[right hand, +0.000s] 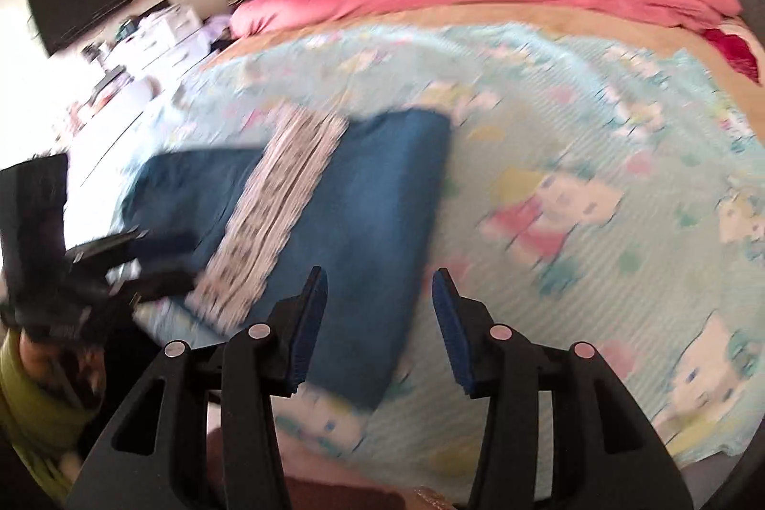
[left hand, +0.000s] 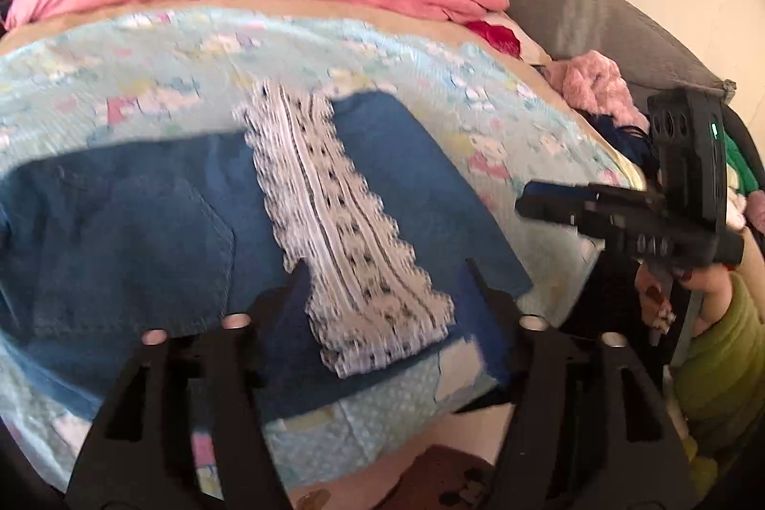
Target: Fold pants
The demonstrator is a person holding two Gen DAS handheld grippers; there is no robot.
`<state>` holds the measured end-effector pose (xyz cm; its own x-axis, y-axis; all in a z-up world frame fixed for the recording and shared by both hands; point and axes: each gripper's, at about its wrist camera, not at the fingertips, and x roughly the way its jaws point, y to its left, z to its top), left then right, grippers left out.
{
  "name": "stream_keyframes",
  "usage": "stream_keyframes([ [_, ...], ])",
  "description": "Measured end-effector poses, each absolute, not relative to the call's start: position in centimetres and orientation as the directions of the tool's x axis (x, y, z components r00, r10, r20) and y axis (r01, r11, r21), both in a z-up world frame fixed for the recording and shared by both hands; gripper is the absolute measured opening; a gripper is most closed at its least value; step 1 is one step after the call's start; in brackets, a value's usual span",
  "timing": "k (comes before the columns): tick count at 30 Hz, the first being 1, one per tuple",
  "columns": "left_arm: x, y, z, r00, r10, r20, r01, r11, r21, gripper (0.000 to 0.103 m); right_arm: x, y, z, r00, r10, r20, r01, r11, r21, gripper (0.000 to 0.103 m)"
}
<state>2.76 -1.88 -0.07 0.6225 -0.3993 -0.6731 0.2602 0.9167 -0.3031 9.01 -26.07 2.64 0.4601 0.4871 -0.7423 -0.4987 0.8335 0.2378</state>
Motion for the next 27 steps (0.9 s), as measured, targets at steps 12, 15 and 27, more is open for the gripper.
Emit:
stream_keyframes([
  [12,3.4,-5.2,-3.3,0.561,-0.319,-0.764,0.323,0.934,-0.153,0.066,16.7,-18.3,1.1,0.477,0.357,-0.803,-0.567,0.823,0.028,0.035],
  [15,3.4,-5.0,-3.4,0.559,-0.33,-0.761,0.322,0.932,-0.168,0.066,18.8,-18.3,-1.0,0.461,0.294,-0.837,-0.536,0.844,0.002,0.035],
  [27,3.3,-4.8,-3.8,0.562,-0.333,-0.757,0.323,0.931,-0.17,0.071,19.5,-20.1,-2.9,0.475,0.341,-0.811,-0.488,0.869,0.08,0.035],
])
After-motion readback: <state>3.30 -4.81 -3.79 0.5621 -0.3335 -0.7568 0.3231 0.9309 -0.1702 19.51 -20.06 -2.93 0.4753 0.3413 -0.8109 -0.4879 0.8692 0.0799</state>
